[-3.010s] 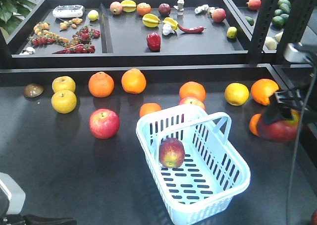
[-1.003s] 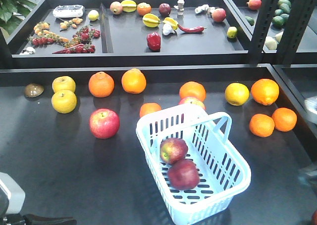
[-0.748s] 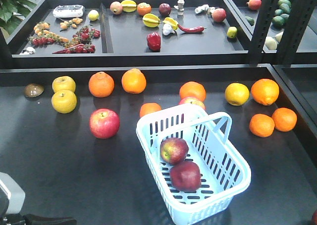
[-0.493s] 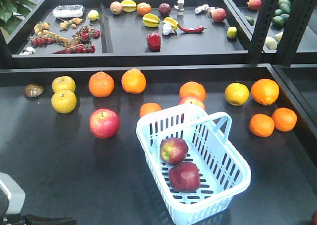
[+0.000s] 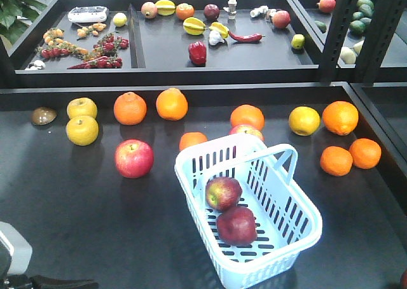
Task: Pick three apples into basket with both arms
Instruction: 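Close the right gripper on a third red apple beside the basket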
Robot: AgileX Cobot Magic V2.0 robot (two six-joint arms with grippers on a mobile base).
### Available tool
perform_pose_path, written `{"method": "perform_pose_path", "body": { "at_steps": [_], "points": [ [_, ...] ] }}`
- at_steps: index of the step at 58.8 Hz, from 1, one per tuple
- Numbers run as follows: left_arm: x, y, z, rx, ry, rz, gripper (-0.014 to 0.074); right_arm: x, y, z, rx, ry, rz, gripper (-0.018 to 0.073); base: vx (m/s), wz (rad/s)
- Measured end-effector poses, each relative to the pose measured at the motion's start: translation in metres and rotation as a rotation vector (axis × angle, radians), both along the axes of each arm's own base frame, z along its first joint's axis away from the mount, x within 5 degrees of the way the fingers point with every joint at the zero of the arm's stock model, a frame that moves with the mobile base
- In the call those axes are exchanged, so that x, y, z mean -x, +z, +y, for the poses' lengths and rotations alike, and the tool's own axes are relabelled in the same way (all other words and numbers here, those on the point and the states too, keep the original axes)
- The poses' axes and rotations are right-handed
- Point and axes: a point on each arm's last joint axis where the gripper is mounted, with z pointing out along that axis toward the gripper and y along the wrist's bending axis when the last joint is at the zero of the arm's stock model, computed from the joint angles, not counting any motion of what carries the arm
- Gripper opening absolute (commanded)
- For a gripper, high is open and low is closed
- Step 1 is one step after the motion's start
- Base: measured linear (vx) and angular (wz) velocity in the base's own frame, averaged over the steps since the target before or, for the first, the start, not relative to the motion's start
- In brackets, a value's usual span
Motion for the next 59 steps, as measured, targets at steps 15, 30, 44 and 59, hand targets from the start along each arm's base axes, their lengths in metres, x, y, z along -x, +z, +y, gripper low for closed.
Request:
{"method": "perform_pose_path", "body": {
  "at_steps": [15, 30, 44, 59],
  "points": [
    [0.000, 0.000, 0.000, 0.000, 0.000, 0.000, -0.0006, -0.010, -0.028, -0.004, -0.015, 0.014, 0.041, 0.0616, 0.00, 0.00],
    [0.000, 0.000, 0.000, 0.000, 0.000, 0.000, -0.0006, -0.018, -0.058, -0.007, -0.029, 0.032, 0.074, 0.0600, 0.00, 0.00],
    [0.000, 0.000, 0.000, 0.000, 0.000, 0.000, -0.0006, -0.020, -0.078, -0.008, -0.047, 0.039, 0.107, 0.0556, 0.00, 0.00],
    [0.000, 0.000, 0.000, 0.000, 0.000, 0.000, -0.0006, -0.022, -0.080, -0.009, -0.050, 0.064, 0.114, 0.0286, 0.00, 0.00]
  ]
}}
